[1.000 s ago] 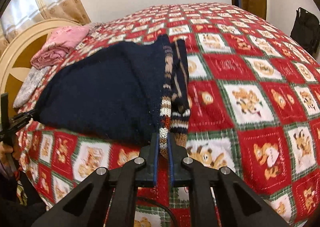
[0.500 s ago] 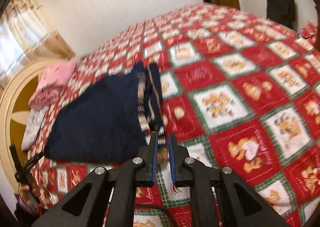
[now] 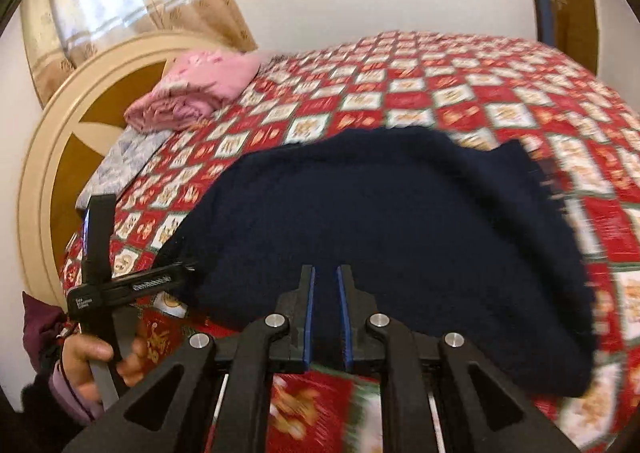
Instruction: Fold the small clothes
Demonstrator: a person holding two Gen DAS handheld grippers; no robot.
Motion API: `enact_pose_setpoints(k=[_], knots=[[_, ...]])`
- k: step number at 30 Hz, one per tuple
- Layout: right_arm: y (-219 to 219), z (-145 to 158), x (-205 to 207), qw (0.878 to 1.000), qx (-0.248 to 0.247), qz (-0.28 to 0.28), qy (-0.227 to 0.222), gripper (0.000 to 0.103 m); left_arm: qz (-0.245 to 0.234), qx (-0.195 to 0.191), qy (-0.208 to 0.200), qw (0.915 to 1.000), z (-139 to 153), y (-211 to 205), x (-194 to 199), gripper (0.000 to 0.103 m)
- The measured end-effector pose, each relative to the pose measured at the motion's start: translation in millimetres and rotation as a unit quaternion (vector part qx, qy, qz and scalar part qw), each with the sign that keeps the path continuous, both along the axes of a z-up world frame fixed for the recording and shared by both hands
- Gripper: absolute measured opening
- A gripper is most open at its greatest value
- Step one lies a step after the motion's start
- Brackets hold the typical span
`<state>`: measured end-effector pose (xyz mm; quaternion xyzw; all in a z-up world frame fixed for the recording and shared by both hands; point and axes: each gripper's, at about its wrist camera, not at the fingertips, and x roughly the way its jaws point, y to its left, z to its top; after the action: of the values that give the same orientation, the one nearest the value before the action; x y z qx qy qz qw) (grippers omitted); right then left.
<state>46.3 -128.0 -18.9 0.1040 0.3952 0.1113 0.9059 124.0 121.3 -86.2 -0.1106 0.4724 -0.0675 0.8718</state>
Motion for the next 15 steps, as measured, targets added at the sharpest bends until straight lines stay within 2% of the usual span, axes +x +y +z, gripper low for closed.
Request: enact_pose_setpoints(k=[2,5,7,9,12,15], knots=[[5,-18,7,1.0,-0.004,-0.004,0.014,0.011,0.007,-0.018,-0.002,0.9998,1,3,1,0.093],[4,-53,15,0.998,0.013,-0.008,0.063,0.011,0.028,-0.072,-0.007,0.997,2,13,1,0.091],[-7,-62,11,0.997,0.059,-0.02,0.051,0.011,0.034,-0.1,-0.01,0.9943,2,16,3,0.076],[-13,-63,11,0.995,0.081,-0.019,0.059,0.011,0.042,-0.112,-0.007,0.9927,1,18,7,0.051],[-14,-58,9,0.994,0.084,-0.013,0.071,0.011,0.055,-0.135,0.003,0.9893,-2,23,13,0.036],[-22,-50,0,0.993,0.099,-0.022,0.067,0.011,0.053,-0.141,0.007,0.9885,4,24,16,0.028]])
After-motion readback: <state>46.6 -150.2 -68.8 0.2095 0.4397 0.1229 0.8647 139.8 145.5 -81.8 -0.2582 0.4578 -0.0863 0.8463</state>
